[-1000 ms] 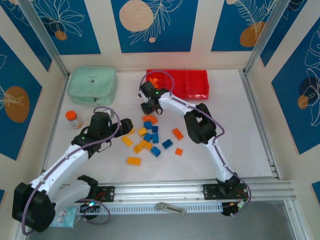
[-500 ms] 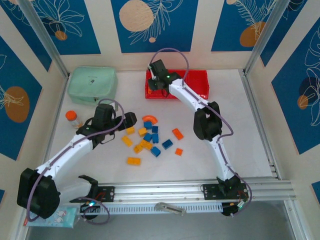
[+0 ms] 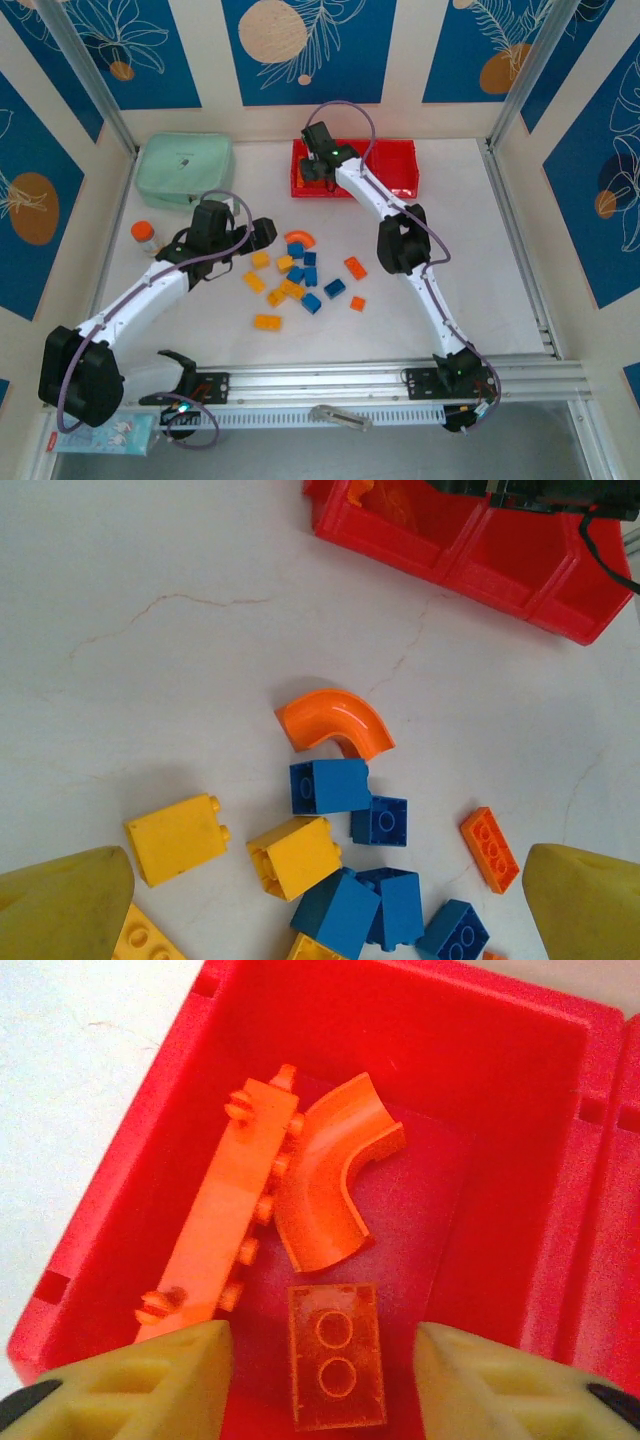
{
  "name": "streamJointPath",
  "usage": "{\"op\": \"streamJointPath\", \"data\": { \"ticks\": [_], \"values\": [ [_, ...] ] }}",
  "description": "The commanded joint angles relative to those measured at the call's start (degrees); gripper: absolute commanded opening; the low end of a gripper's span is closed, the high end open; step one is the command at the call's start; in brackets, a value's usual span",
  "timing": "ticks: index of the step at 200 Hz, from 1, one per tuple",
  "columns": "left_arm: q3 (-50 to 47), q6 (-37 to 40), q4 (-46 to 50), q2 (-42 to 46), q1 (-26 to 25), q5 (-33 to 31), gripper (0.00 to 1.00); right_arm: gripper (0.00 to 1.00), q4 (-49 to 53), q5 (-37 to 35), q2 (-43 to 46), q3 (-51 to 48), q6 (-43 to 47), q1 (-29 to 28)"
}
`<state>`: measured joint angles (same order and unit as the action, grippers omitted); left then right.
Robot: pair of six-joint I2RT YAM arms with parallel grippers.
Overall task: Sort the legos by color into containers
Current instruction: Place the lego in the container, then move the lego to the center of the table.
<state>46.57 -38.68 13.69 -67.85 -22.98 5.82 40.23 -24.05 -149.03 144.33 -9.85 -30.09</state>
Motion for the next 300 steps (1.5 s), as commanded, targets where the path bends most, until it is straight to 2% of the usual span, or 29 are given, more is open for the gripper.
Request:
{"op": "streamJointPath", "data": {
  "ticks": [1, 55, 107, 166, 178, 244, 300],
  "values": [
    [1.81, 0.71, -0.85, -0.16, 0.52, 1.25, 0.99, 0.54, 0.88, 0.41, 4.45, -0.03, -0.2, -0.7],
    [0.11, -0.04, 0.24, 3.2, 0.56, 1.65, 0.99, 0.64, -0.4, 1.35, 15.67, -12.66, -0.01, -4.16],
    [-4.5, -0.39, 4.36, 10.53, 0.65, 0.38, 0.99, 0.7, -1.72, 8.56, 27.69, -31.44, -5.53, -5.93],
    [-10.51, -2.36, 7.65, 20.06, 0.66, -2.57, 0.99, 0.78, -2.82, 14.3, 32.22, -44.44, -7.96, -8.25],
    [-11.21, -2.7, 7.84, 21.18, 0.66, -2.92, 0.99, 0.82, -3.43, 14.66, 31.85, -45.85, -7.23, -8.88],
    [-12.12, -3.34, 8.93, 23.02, 0.68, -3.27, 0.99, 0.89, -3.8, 12.28, 26.77, -45.45, -5.01, -11.47],
    [-12.49, -3.35, 9.25, 23.38, 0.74, -4.07, 0.99, 0.94, -2.29, 8.67, 20.23, -40.1, -3.34, -12.28]
  ]
}}
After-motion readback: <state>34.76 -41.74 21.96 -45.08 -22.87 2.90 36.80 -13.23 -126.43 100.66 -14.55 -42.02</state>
